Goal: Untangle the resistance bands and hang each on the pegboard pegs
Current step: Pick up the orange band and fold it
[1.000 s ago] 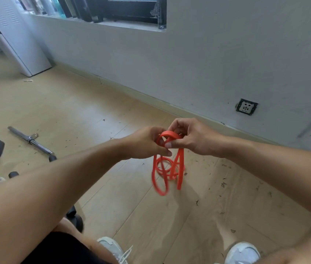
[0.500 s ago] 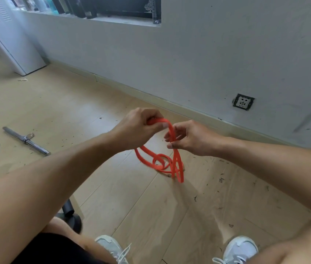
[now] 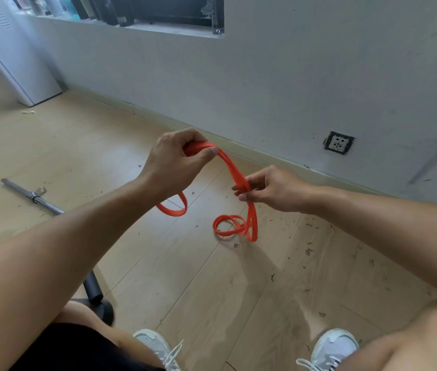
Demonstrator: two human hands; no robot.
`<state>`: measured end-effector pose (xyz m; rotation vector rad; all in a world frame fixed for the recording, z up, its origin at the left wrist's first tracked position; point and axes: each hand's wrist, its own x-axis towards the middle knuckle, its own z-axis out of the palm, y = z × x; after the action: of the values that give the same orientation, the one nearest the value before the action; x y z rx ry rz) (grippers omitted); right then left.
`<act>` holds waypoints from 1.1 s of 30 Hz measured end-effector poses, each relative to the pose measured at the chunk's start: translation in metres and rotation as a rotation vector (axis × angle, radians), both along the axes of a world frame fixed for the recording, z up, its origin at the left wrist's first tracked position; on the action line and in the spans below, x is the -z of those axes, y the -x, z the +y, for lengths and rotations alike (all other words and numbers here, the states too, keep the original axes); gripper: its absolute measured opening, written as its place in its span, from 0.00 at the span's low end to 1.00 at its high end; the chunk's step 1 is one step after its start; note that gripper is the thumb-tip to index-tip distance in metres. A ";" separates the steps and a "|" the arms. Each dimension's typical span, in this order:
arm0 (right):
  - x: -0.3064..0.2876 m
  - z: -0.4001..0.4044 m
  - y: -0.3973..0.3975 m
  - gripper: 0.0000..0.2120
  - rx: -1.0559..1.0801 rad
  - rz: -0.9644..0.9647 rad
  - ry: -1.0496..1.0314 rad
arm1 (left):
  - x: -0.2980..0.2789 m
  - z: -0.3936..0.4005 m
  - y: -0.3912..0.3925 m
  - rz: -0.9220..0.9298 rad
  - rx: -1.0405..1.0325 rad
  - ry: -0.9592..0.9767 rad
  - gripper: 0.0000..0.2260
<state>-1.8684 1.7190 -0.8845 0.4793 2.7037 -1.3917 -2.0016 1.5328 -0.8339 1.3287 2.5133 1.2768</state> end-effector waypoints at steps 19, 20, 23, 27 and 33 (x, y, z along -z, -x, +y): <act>0.005 -0.005 0.000 0.09 0.076 -0.069 -0.023 | -0.013 0.009 -0.014 0.343 -0.075 0.251 0.14; 0.006 -0.005 0.001 0.08 0.098 -0.060 -0.029 | -0.012 0.009 -0.013 0.341 -0.091 0.253 0.14; 0.006 -0.003 0.002 0.08 0.115 -0.058 -0.032 | -0.013 0.007 -0.014 0.356 -0.123 0.244 0.14; 0.002 -0.007 0.001 0.16 0.021 -0.128 0.006 | -0.015 0.008 -0.020 0.365 -0.090 0.220 0.13; 0.002 -0.008 0.000 0.12 -0.026 -0.123 -0.064 | -0.014 0.011 -0.027 0.315 -0.061 0.139 0.11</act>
<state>-1.8689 1.7111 -0.8862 0.5140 2.6532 -1.2296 -1.9743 1.5436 -0.8202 1.5376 2.8061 0.9418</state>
